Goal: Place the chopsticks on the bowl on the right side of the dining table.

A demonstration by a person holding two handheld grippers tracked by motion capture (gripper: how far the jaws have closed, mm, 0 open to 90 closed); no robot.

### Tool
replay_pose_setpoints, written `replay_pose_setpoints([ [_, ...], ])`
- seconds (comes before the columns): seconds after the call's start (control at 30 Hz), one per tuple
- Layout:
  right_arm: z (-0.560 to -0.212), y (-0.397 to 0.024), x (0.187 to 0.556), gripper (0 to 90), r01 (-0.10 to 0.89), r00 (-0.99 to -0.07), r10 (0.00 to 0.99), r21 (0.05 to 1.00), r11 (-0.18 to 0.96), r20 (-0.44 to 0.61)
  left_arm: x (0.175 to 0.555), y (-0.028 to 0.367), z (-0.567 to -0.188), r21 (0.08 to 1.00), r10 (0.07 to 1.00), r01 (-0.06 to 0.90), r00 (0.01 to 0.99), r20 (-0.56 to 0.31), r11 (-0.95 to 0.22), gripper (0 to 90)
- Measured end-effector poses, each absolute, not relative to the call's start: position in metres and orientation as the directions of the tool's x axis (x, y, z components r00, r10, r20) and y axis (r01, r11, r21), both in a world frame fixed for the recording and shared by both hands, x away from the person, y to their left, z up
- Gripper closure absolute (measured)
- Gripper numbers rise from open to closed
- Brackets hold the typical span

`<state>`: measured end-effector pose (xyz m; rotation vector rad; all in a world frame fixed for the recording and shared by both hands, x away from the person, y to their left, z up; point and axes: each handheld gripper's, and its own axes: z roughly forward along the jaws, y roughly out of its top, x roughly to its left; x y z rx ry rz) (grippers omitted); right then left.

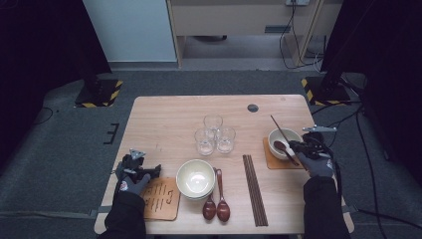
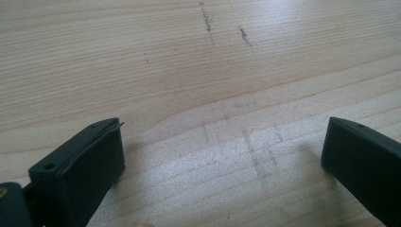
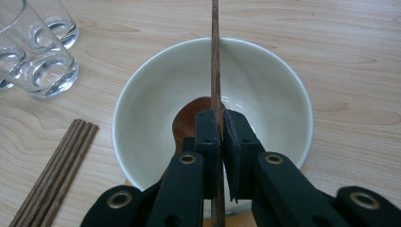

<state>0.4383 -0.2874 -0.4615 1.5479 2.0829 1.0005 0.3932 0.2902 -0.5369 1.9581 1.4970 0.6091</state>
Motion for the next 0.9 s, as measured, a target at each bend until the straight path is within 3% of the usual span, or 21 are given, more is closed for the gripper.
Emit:
replay_pose_setpoints([
  [0.13, -0.461, -0.287, 0.438, 84.4, 0.679, -0.336, 0.934, 0.718, 0.15, 0.122, 0.393, 0.29, -0.537, 0.695, 0.965, 0.693, 0.261, 0.003, -0.19, 0.0],
  [0.9, -0.427, -0.291, 0.407, 57.1, 0.576, -0.345, 0.93, 0.811, 0.105, 0.124, 0.393, 0.29, -0.537, 0.695, 0.965, 0.693, 0.261, 0.003, -0.19, 0.0],
])
